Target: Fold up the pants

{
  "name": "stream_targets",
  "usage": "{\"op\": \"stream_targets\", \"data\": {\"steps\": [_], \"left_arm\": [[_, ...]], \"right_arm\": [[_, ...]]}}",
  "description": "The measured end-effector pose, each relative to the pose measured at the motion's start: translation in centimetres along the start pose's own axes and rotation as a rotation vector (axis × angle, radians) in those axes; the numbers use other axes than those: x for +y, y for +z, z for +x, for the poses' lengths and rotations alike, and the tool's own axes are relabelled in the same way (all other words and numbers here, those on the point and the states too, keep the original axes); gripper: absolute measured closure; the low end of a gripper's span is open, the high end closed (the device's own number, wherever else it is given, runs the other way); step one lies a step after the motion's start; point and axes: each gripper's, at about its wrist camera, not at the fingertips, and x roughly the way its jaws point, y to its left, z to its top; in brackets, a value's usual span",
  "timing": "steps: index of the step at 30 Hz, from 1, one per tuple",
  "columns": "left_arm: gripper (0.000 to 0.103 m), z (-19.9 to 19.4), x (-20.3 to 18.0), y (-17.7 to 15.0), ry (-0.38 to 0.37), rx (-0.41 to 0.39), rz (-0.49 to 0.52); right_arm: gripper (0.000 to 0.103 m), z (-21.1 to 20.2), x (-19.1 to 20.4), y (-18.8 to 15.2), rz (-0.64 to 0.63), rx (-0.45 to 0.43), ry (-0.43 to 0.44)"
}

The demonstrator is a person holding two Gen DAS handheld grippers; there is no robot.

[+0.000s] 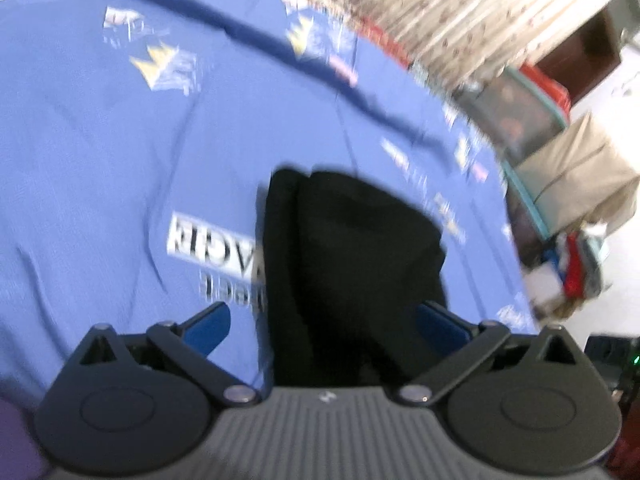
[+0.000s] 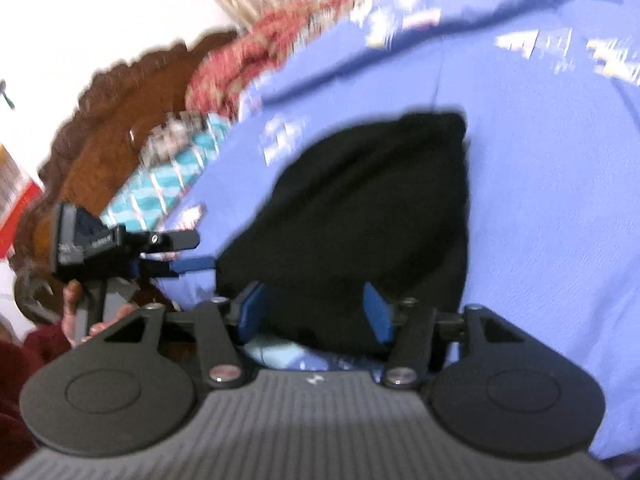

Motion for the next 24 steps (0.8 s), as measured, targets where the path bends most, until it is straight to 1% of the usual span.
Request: {"op": "stream_targets", "data": {"steps": [2, 4, 5, 8, 12, 18, 19, 21, 22, 24], "left_arm": [[0.000, 0.0, 0.2, 1.1, -0.018, -0.012, -0.003], [0.000, 0.9, 0.0, 1.9, -0.014, -0.005, 0.005], [0.000, 1.4, -0.2, 2.3, -0.015, 0.001, 0.010], [0.000, 3.7, 0.0, 2.9, -0.023, 0.041, 0.007], [0.000, 6.6, 0.4, 2.6, -0.050, 0.110, -0.015], [0.000, 8.9, 1.2, 1.7, -0.082, 0.179, -0.041], [0.000, 9.1, 1.4, 1.6, -0.094, 0.186, -0.053], [0.000, 9.6, 1.9, 1.3, -0.128, 0.195, -0.092], [0.000, 10.1, 2.1, 1.2, -0.139, 0.201, -0.109], [0.000, 10.7, 2.2, 0.9, -0.147, 0.195, -0.108]], "right_arm": [[0.026, -1.2, -1.0, 0.8, 0.038, -0.070, 0.005], [0.024, -1.5, -2.1, 1.3, 0.082, -0.108, -0.002], [0.024, -1.2, -2.5, 1.5, 0.097, -0.110, -0.018], [0.024, 0.2, -3.3, 1.7, 0.103, -0.087, -0.055], [0.024, 2.4, -4.5, 1.8, 0.121, -0.033, -0.048], [0.022, 5.0, -6.4, 2.3, 0.129, 0.046, -0.048], [0.021, 5.4, -6.7, 2.3, 0.139, 0.059, -0.039], [0.017, 5.9, -7.1, 2.3, 0.169, 0.073, 0.007], [0.017, 6.2, -7.2, 2.3, 0.185, 0.074, 0.028], [0.017, 6.5, -7.1, 2.4, 0.194, 0.075, 0.050]]}}
